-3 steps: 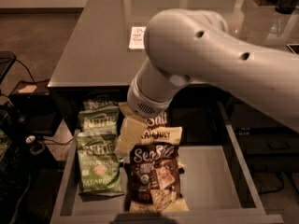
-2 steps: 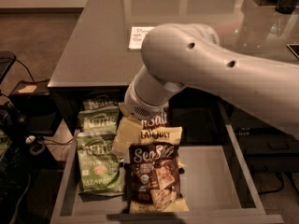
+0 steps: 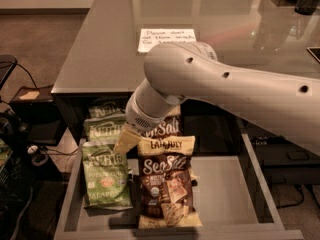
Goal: Pick green jalapeno chip bag from bottom drawer and place on counter
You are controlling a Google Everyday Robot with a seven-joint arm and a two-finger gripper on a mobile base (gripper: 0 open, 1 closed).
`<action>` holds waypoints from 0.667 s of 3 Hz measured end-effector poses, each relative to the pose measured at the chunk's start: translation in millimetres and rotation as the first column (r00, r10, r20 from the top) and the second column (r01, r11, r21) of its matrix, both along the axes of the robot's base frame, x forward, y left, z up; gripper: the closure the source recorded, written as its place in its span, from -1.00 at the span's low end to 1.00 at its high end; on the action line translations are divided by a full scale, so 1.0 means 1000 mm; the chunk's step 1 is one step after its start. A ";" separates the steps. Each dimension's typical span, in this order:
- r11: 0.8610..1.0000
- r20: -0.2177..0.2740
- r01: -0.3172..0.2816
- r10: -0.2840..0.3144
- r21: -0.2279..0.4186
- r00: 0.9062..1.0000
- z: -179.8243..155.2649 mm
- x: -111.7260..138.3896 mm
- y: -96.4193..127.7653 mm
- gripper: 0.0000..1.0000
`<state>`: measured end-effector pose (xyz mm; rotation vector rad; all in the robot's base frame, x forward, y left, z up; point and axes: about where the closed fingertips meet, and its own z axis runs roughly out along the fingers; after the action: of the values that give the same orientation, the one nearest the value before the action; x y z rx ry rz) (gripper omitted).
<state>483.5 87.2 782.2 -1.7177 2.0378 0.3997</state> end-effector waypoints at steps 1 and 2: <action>1.000 -0.027 -0.010 0.011 0.021 1.000 -0.016 0.006 0.011 -0.18; 0.999 -0.062 -0.016 0.018 0.034 0.998 -0.033 0.009 0.019 -0.22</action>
Offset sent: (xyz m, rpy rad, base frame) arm 0.0154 0.0272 -0.0526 0.0531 0.1035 0.0180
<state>492.5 106.4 749.6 -1.7233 2.0491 0.4960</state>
